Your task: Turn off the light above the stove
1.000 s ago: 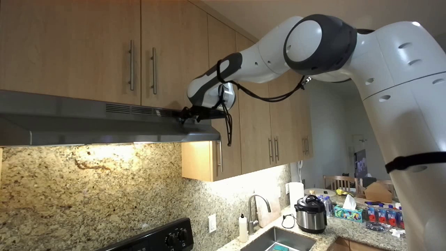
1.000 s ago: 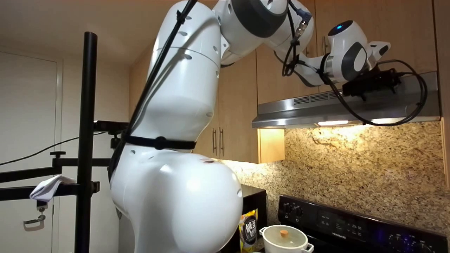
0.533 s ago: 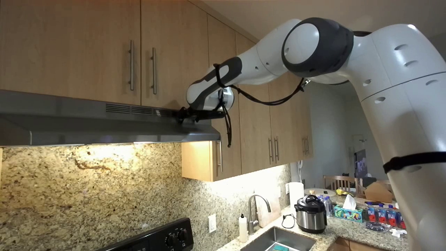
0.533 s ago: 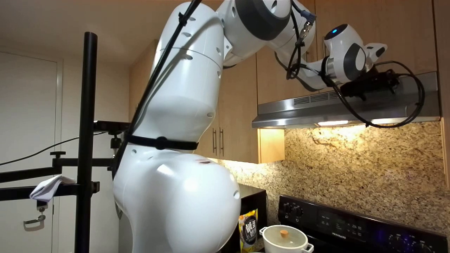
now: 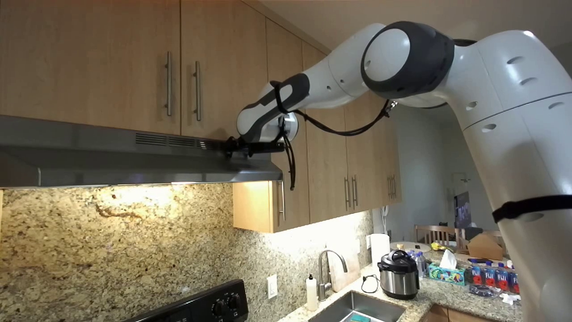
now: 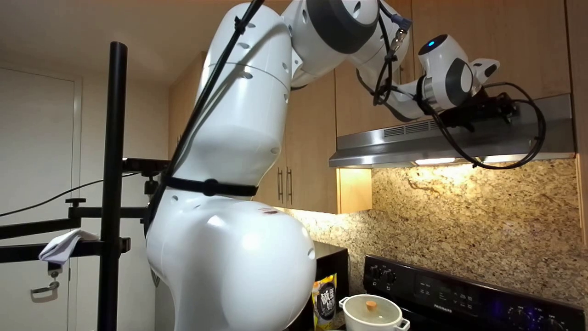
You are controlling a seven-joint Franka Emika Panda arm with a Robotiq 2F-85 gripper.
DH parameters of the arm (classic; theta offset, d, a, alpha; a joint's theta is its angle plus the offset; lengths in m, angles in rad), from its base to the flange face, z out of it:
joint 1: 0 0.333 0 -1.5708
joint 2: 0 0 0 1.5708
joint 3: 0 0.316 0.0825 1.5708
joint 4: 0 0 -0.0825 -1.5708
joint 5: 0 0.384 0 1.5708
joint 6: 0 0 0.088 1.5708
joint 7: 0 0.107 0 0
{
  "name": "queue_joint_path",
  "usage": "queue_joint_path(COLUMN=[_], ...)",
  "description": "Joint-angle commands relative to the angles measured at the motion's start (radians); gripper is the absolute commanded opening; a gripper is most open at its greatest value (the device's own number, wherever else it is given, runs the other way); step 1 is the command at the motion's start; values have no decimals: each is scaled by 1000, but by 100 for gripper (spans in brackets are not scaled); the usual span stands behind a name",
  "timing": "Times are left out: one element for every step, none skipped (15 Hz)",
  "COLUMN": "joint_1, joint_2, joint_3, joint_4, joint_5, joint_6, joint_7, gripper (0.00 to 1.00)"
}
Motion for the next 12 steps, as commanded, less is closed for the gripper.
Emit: queue_joint_path(joint_1=[-61, -66, -68, -68, -28, -32, -30, -31, -33, -32, -33, -33], joint_2=[-1, -2, -2, -2, -12, -15, -28, -39, -48, -54, -67, -79], joint_3=[70, 79, 82, 83, 30, 26, 9, -1, -10, -17, -18, -21], joint_4=[3, 5, 5, 5, -10, -14, -28, -39, -50, -56, -70, -82], joint_5=[-20, -18, -17, -17, -11, -16, -27, -26, -24, -21, -12, -5], joint_6=[-3, -4, -4, -4, 6, 6, 1, 0, -2, -6, -9, -8], joint_7=[11, 9, 9, 9, 21, 27, 55, 70, 76, 78, 66, 57], gripper=[100, 100, 100, 100, 100, 100, 100, 100, 100, 100, 100, 100])
